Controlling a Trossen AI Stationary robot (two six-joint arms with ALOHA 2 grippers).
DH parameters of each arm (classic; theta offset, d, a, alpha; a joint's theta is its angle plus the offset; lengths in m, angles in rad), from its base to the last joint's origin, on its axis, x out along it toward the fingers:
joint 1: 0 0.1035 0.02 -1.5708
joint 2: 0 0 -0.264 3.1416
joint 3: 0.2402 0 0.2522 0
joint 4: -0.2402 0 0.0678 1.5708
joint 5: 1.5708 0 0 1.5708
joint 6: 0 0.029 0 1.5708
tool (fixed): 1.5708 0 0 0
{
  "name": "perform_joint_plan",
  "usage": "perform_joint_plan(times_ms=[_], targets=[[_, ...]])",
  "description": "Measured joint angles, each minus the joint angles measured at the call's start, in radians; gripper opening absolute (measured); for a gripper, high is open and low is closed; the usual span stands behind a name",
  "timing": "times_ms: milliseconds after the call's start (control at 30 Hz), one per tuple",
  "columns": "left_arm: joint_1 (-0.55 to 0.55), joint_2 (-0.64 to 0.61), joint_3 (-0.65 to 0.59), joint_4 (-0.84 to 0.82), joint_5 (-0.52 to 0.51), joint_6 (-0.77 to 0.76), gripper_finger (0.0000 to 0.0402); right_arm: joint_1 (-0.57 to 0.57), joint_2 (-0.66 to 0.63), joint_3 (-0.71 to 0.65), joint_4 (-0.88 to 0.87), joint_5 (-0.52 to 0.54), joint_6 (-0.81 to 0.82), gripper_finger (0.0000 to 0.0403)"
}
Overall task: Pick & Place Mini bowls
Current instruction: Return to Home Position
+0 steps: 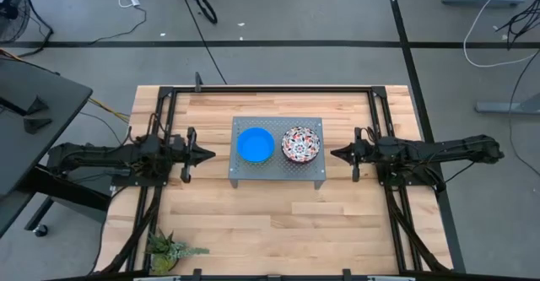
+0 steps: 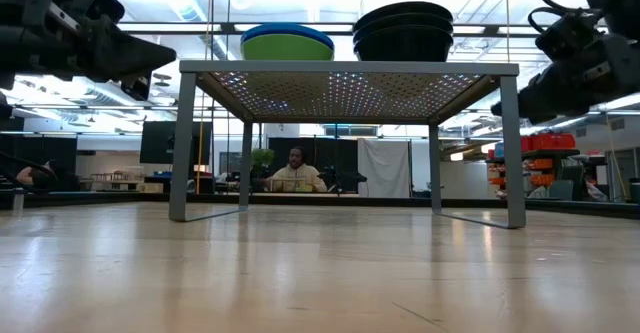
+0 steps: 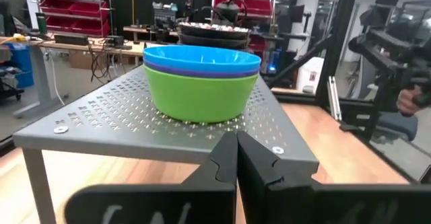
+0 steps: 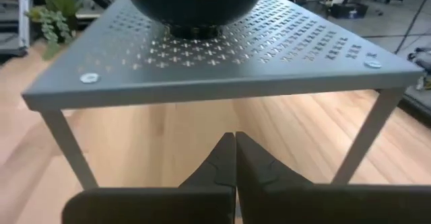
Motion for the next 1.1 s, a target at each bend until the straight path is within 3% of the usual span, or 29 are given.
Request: perform_joint_plan(times_ms=[167, 600, 1100], targets=[[0.0, 0.0, 0.0, -0.018, -0.001, 0.008, 0.0002, 0.0, -0.004, 0.0, -0.017, 0.025, -0.024, 0.0], [0.0, 0.0, 0.0, 0.001, -0.002, -0.003, 0.0002, 0.0, -0.086, -0.047, 0.084, -0.038, -0.051, 0.0], [0.0, 0.0, 0.0, -0.015, 0.0, 0.011, 0.0002, 0.0, -0.245, -0.047, 0.061, -0.057, -0.109, 0.0]])
